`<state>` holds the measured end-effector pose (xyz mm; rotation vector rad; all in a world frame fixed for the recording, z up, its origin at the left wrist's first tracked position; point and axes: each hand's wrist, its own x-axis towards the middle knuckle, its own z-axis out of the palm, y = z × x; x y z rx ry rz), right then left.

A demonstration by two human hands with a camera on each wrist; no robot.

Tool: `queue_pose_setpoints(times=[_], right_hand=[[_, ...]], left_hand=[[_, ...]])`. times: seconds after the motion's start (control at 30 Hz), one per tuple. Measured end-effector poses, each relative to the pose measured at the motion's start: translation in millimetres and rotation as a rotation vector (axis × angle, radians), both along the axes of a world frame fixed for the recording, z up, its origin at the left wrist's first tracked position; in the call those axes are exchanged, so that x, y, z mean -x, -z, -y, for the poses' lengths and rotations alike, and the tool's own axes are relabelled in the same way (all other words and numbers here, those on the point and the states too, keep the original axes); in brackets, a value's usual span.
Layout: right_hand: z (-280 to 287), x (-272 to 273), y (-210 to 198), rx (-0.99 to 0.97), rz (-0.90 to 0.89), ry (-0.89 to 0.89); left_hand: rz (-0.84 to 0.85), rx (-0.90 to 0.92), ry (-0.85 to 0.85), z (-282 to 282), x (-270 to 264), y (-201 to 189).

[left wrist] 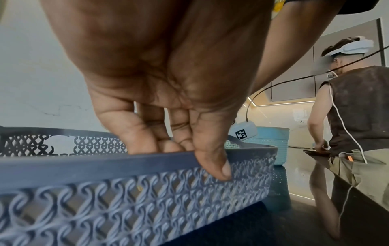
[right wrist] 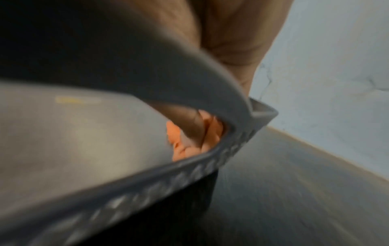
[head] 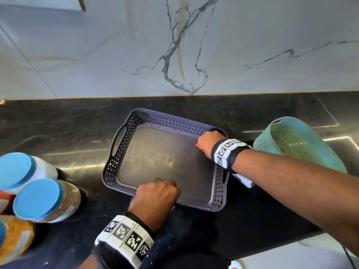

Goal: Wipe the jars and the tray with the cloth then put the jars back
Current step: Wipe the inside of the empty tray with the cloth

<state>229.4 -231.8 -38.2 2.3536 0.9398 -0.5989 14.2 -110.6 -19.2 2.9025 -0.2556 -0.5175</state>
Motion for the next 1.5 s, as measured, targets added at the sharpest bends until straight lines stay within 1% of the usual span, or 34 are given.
queue_pose_setpoints(times=[0.1,0.17,0.23,0.27,0.33,0.4,0.47,0.53,0.57,0.63,0.7,0.73,0.77,0.8,0.83,0.9,1.0,1.07,1.13,1.2,1.3,1.5], right_hand=[[4.9,0.4,-2.4,-0.122,-0.066,0.275],[10.9,0.8,-8.4,-0.151,-0.233,0.376],[15.4,5.5,-17.9,-0.174,-0.423,0.415],[16.6,8.6,-23.4,-0.206,-0.478,0.405],[14.5,12.8,-37.3,-0.278,-0.477,0.364],[10.1,8.3,-51.7,-0.341,-0.483,0.417],[2.9,0.6,-66.0,-0.384,-0.434,0.458],[-5.4,-7.2,-72.6,-0.434,-0.315,0.486],[-8.4,-8.7,-71.6,-0.438,-0.252,0.494],[-11.5,-7.9,-64.1,-0.436,-0.204,0.535],[-11.4,-3.5,-52.5,-0.388,-0.175,0.575],[-9.0,-1.3,-47.4,-0.349,-0.131,0.555],[-6.1,0.6,-43.2,-0.312,-0.078,0.526],[-3.3,1.8,-37.8,-0.289,-0.030,0.516],[0.3,2.2,-31.7,-0.274,-0.001,0.526],[5.2,4.1,-19.5,-0.262,0.021,0.552],[3.7,5.3,-8.0,-0.298,0.012,0.641],[-5.6,5.0,-5.9,-0.347,0.003,0.720],[-22.0,4.9,-6.0,-0.397,-0.004,0.758],[-42.2,6.8,-3.7,-0.436,-0.006,0.747],[-76.0,18.5,1.7,-0.496,-0.049,0.673],[-133.4,39.0,10.1,-0.570,-0.182,0.323]], left_hand=[[0.017,-0.017,-0.016,0.6,-0.4,0.0],[0.014,-0.035,-0.010,1.6,-0.2,3.0],[-0.022,-0.028,0.004,2.6,-0.5,4.5],[-0.048,-0.043,0.019,3.4,-0.9,4.0],[-0.105,-0.048,0.041,3.5,-2.2,-2.1],[-0.063,-0.057,0.102,7.6,-0.6,-0.9],[-0.042,-0.037,0.157,16.5,0.0,-0.1],[-0.045,0.012,0.095,11.8,-3.6,-3.8],[-0.010,0.032,0.039,3.0,-7.4,-8.5],[0.108,0.067,-0.118,-24.5,-18.0,-17.6],[0.193,0.008,-0.294,-55.4,-29.8,-21.9],[0.202,-0.057,-0.394,-70.0,-35.9,-22.2],[0.158,-0.114,-0.492,-82.7,-41.6,-22.0],[0.083,-0.126,-0.571,-94.2,-46.2,-20.3],[0.016,-0.099,-0.617,-102.7,-50.2,-15.6],[-0.065,-0.037,-0.626,-113.9,-53.5,-6.3],[-0.056,0.009,-0.578,-120.4,-53.1,1.0],[-0.038,0.016,-0.545,-120.1,-51.6,1.4],[-0.039,0.010,-0.536,-121.4,-50.1,1.5],[-0.042,0.000,-0.538,-123.5,-48.7,1.6],[-0.042,-0.016,-0.535,-126.2,-48.3,1.7],[-0.054,-0.028,-0.531,-125.2,-48.5,-0.3]])
